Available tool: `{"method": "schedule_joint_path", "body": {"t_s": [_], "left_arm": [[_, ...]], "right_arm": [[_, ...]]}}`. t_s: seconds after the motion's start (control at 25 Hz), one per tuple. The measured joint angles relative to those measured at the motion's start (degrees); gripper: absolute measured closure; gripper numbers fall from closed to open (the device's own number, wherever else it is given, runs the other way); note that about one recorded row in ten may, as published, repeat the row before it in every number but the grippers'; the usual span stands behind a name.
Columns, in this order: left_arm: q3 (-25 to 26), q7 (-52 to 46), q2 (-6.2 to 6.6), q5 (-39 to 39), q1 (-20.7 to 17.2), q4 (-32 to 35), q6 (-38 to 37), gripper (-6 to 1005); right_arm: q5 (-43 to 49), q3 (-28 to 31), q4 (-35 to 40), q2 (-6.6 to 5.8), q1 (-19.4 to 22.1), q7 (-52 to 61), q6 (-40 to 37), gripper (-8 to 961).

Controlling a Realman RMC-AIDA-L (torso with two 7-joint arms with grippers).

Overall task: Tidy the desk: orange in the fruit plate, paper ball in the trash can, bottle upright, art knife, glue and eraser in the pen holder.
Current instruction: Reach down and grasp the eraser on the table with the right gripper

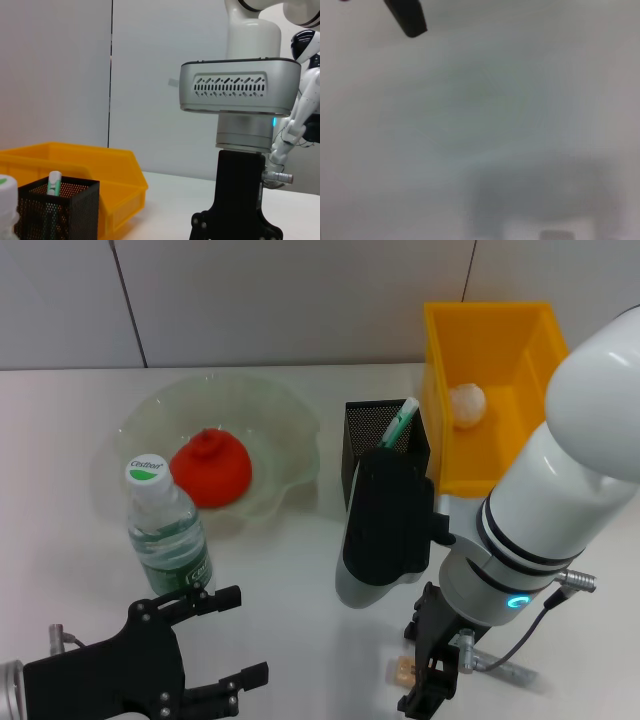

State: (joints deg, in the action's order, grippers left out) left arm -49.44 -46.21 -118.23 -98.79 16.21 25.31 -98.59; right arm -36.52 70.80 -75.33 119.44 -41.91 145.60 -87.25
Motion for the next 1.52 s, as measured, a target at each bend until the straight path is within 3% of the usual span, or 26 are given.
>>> {"method": "schedule_joint_path", "body": {"t_s": [0.32, 0.64, 1.52], "left_arm": [[-0.2, 0.0, -0.07, 0.0, 0.0, 0.0, -0.1, 196], [-0.2, 0.0, 0.00, 0.0, 0.0, 0.0, -0.2, 196], [-0.5, 0.1, -0.07, -0.1, 0.4, 0.0, -0.2, 195]], "right_arm": [[-0.2, 0.2, -0.3, 0.00, 0.0, 0.5, -0.5, 255], [-0.3, 0.3, -0.4, 0.00, 0.1, 0.6, -0.2, 438], [-0.6, 0.0, 0.6, 0.00, 0.4, 0.7, 1.0, 466]]}}
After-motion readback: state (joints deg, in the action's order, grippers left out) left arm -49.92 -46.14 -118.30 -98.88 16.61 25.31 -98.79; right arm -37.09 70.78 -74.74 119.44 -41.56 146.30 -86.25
